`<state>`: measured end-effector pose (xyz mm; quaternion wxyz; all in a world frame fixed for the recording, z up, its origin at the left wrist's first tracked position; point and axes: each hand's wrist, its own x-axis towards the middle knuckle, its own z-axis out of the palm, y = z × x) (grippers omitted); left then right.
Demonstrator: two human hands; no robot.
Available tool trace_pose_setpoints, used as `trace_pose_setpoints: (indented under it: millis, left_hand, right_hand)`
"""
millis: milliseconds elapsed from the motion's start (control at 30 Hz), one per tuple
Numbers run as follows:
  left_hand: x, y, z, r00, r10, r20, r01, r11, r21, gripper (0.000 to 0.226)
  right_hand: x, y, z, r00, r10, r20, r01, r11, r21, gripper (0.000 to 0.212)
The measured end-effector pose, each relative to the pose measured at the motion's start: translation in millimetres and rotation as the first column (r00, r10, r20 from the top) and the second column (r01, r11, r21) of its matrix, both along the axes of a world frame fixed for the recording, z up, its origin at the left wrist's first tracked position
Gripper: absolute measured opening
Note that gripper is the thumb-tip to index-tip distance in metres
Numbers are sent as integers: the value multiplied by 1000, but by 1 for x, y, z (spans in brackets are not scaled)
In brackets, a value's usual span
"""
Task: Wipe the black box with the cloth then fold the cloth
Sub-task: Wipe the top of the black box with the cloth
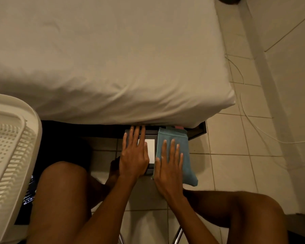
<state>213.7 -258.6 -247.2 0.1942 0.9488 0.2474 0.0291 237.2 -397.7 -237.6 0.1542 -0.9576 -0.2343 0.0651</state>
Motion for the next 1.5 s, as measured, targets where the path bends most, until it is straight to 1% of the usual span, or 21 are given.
trace_pose_setpoints:
  millis: [67,133,233,300,400,467,567,633,700,767,833,900,967,1100,1167,1267,1367,1433,1500]
  left_hand:
    - [1,0,-1,1000,2,4,-2,1000,10,58]
    - [3,0,0,1000,9,10,-9,1000,11,57]
    - [2,-1,1,1000,18,8,-18,1000,-6,57]
    - [2,-1,2,1000,21,8,-21,1000,-6,57]
    - [3,-1,1,1000,9,12,-9,1000,-4,58]
    - [3,-1,-1,1000,12,16,-12,1000,17,57]
    - [1,-1,-1,1000,20,20,-20,1000,22,57]
    - [0,-2,0,1000,15,26,-16,999,33,57]
    - [0,-1,-2,1000,19,22,-19,999,34,56]
    - [2,-1,-4,999,30,15,-31,998,46,57]
    - [4,-1,-5,999,34,13,-35,998,52,57]
    - [4,-1,-3,999,33,18,-34,998,46,57]
    - [4,-1,-3,999,29,20,-30,999,42,56]
    - [3,0,-3,999,31,17,-32,998,45,57]
    - [3,0,-2,999,27,20,-28,999,44,57]
    - [3,0,-1,999,32,28,-33,999,36,56]
    - [3,0,-1,999,36,28,-37,999,40,56]
    - [4,0,-2,999,30,28,-32,998,59,56]
    - [4,0,-2,999,29,24,-31,998,58,56]
  right_hand:
    - [22,5,-1,1000,23,-13,-23,1000,-11,62]
    - [46,10,-1,999,10,-49,-10,1000,-6,62]
    - [26,5,2,998,-47,-47,48,999,11,61]
    - [3,0,4,998,-39,-42,39,999,8,61]
    - [28,4,1,998,6,-58,-5,1000,5,61]
    - [51,9,1,997,-36,-65,35,999,-17,61]
    - [23,6,5,996,-70,-54,70,997,-11,61]
    - [-3,1,8,998,-53,-40,52,998,-22,61]
    - [13,-2,5,997,17,-71,-17,1000,4,60]
    - [47,-1,5,992,67,-106,-68,998,-1,60]
    - [53,-4,7,993,46,-108,-44,999,15,60]
    - [23,-6,8,995,-9,-99,12,1000,26,59]
    - [1,-10,7,995,-16,-97,21,999,45,59]
    - [47,-11,6,993,61,-105,-61,998,7,60]
    - [45,-12,8,995,7,-104,-3,999,39,60]
    - [6,-22,12,991,-38,-129,48,996,74,60]
    - [29,-25,5,992,-41,-120,48,997,61,59]
    - [51,-17,4,987,-111,-118,119,991,64,59]
    - [40,-15,4,983,-152,-105,159,985,64,60]
